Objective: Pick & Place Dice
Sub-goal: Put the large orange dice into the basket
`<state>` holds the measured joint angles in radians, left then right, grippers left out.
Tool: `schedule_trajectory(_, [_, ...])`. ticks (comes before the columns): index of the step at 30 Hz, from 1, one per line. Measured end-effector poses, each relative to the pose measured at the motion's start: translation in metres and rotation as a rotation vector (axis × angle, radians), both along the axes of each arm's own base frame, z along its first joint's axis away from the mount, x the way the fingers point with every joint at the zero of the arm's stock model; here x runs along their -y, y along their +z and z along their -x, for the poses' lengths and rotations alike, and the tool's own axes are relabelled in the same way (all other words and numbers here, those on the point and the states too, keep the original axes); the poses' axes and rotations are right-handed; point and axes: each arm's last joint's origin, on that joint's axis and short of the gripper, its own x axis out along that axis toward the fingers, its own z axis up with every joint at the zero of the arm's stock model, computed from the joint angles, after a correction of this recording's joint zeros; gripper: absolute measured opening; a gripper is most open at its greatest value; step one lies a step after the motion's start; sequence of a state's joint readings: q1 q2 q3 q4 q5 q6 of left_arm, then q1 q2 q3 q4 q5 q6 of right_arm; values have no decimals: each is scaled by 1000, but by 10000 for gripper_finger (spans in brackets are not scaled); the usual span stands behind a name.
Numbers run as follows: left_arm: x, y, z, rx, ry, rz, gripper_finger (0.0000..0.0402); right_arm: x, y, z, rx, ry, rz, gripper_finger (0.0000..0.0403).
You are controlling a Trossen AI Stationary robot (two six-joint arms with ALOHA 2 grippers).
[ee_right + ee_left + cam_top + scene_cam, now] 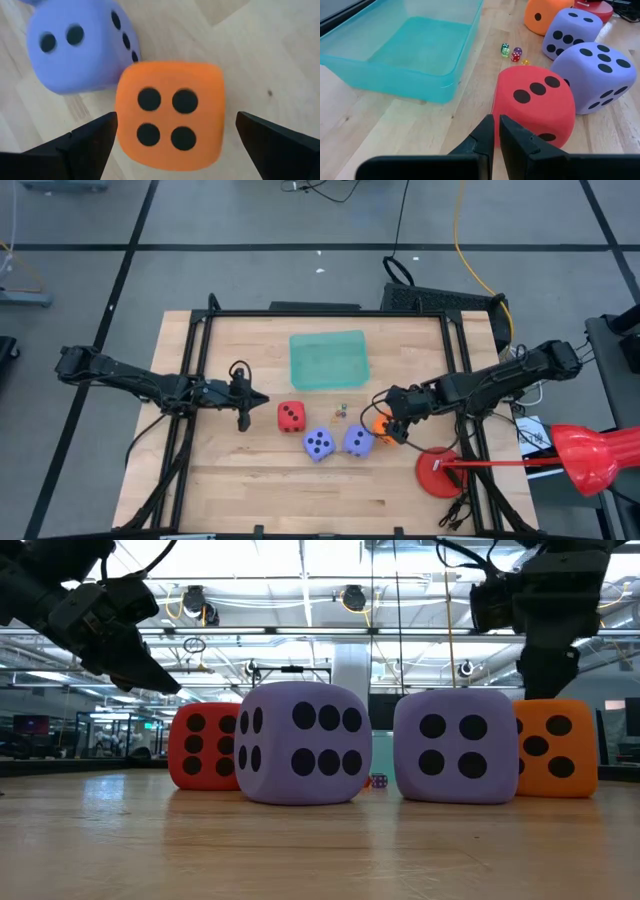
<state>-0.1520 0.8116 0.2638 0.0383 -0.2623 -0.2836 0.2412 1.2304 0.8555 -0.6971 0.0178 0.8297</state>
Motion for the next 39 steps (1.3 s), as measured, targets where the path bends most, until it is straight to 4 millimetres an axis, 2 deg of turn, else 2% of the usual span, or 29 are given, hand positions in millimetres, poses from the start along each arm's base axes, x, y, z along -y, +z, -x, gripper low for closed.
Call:
schedule_trajectory(14, [0, 0, 0, -2, 3, 6, 35, -12, -29, -17, -101, 108, 39, 398])
schedule_trajectory(32, [0, -1, 1, -12, -5, 14, 35, -21, -34, -5, -172, 264, 139, 398])
schedule_trajectory(39, [2, -1, 1, -15, -41, 36, 35, -22, -48, 5, -218, 286, 147, 398])
